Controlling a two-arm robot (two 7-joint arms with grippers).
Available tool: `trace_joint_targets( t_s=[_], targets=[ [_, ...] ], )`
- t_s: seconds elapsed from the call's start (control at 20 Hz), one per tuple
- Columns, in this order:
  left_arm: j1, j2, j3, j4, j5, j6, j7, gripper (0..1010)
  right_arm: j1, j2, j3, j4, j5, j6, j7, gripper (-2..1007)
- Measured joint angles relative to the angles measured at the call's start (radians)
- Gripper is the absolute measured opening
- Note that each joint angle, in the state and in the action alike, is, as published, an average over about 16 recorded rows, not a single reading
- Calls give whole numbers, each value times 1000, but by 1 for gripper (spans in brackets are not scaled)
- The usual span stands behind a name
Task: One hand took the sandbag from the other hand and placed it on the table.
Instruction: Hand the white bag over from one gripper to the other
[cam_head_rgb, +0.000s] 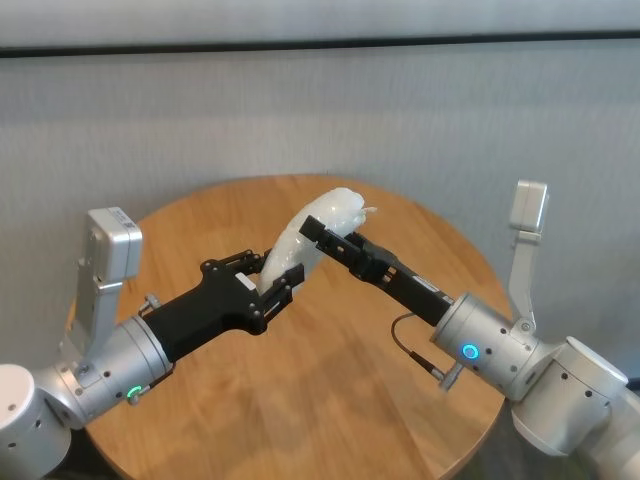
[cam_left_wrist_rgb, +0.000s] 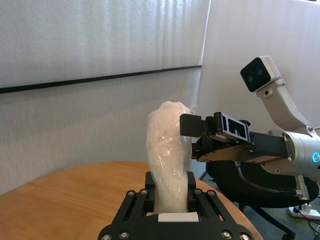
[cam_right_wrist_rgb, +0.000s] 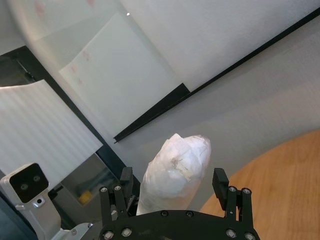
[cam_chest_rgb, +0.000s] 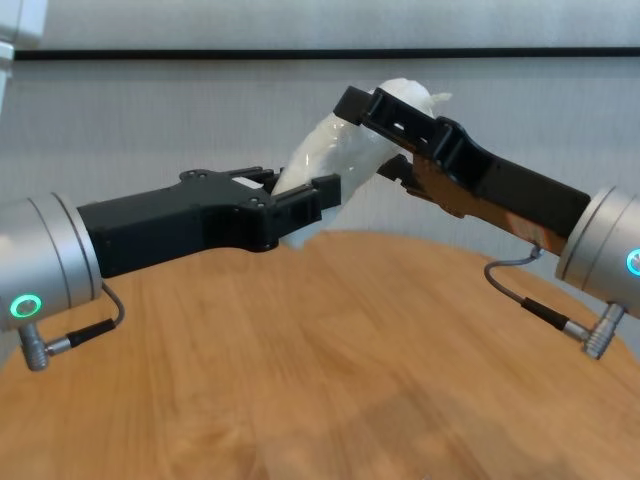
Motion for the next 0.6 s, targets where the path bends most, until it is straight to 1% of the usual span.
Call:
trace_joint_targets(
  t_s=[0.35,0.6],
  targets=[
    [0,0,0,0,0,0,0,368,7,-2,-5,7,3,-3,2,1000],
    [0,0,0,0,0,0,0,368,7,-2,-5,7,3,-3,2,972]
  ],
)
